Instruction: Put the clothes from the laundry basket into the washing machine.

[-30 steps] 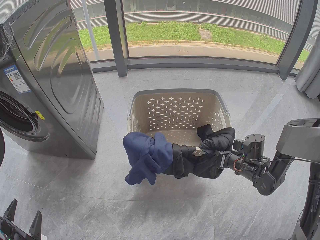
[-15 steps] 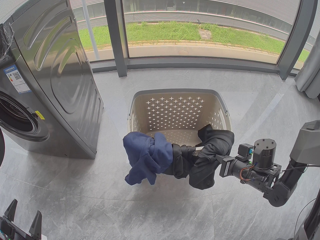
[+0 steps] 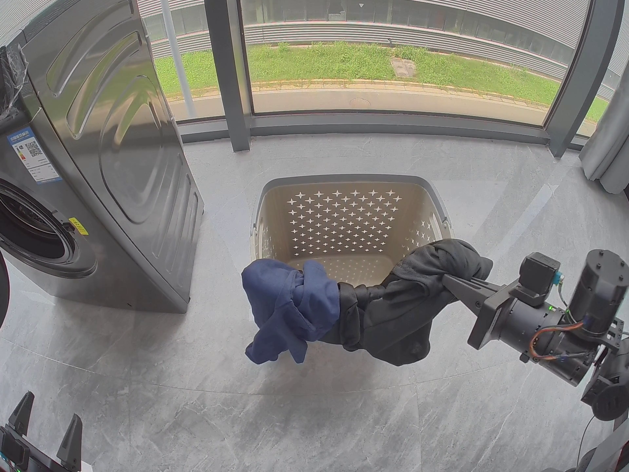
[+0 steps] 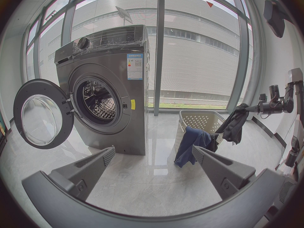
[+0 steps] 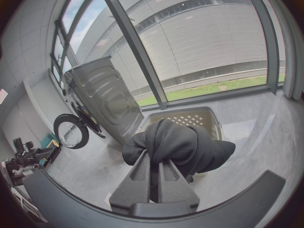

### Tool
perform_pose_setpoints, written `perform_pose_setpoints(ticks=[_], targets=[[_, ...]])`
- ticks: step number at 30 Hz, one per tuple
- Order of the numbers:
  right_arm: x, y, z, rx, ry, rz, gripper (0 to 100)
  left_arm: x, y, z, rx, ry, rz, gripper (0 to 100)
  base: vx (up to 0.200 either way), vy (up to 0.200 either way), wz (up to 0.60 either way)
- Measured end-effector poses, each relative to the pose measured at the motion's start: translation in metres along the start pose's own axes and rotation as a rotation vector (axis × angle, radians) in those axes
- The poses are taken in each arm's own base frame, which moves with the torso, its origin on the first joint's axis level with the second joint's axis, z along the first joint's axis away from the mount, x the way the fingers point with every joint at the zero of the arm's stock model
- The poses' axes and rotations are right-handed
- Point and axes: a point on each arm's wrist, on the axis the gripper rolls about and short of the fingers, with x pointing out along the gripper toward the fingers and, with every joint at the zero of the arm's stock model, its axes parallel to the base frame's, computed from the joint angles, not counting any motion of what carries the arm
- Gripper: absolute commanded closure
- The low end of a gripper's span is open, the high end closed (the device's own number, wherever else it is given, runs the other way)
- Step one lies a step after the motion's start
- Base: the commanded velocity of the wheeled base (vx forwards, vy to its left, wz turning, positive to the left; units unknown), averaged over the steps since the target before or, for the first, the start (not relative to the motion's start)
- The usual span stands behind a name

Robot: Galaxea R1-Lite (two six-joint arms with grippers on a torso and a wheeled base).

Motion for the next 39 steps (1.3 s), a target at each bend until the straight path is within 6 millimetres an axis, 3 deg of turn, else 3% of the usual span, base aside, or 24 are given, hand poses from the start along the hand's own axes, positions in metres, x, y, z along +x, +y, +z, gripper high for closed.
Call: perform_pose_setpoints(ticks=[6, 15, 39], targets=[[-0.017, 0.009, 0.016, -0.025, -0.074, 0.052, 100, 0.000, 0.000, 0.000, 0.000, 0.000, 0.000, 0, -0.100, 0.000, 0.00], [-0.029, 0.014, 0.022, -0.025, -0.105, 0.082, 100, 0.000, 0.000, 0.000, 0.000, 0.000, 0.000, 0, -0.133, 0.000, 0.00], [-0.026, 0.015, 0.037, 0.000, -0.179, 0.008, 100, 0.000, 0.000, 0.000, -0.002, 0.000, 0.000, 0, 0.000, 0.200, 0.00]])
